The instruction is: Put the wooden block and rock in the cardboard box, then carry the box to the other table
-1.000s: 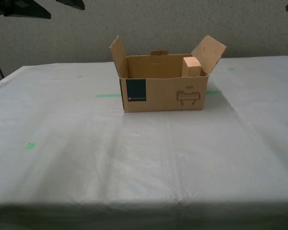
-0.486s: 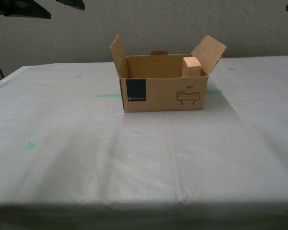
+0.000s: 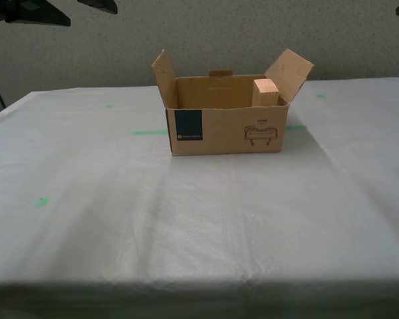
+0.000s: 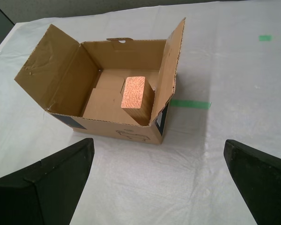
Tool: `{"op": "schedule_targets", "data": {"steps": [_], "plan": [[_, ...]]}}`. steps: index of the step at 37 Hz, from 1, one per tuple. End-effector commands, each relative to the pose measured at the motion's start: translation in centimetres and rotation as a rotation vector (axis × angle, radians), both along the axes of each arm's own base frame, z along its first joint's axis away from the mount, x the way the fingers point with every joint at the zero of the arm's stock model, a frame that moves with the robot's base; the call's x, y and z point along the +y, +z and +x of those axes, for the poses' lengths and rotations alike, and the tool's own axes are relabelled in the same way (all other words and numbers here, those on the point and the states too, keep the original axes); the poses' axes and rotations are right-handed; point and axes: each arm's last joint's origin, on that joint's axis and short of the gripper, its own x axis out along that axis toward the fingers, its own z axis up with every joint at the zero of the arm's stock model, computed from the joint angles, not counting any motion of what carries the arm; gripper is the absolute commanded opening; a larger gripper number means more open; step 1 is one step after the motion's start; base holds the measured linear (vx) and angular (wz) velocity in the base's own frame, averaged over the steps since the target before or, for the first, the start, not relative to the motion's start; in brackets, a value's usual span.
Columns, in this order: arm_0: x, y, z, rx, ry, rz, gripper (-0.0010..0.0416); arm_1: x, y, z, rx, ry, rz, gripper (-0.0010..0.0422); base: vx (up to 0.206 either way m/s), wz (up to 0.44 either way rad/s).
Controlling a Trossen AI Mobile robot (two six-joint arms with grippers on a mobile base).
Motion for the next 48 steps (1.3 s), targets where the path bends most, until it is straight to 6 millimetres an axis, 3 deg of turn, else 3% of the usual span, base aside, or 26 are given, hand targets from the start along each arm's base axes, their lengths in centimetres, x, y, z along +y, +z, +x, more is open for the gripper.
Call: {"op": "schedule_targets", "data": {"steps": [1, 48], "plan": [[0.00, 0.05, 0.00, -0.002, -0.005, 0.001, 0.0387, 0.00, 0.03, 0.01, -0.004, 0.000, 0.001, 0.0400, 0.000, 0.000], [0.00, 0.05, 0.00, -0.002, -0.004, 0.000, 0.0387, 0.00, 0.03, 0.02, -0.004, 0.001, 0.001, 0.0400, 0.000, 0.000]]}}
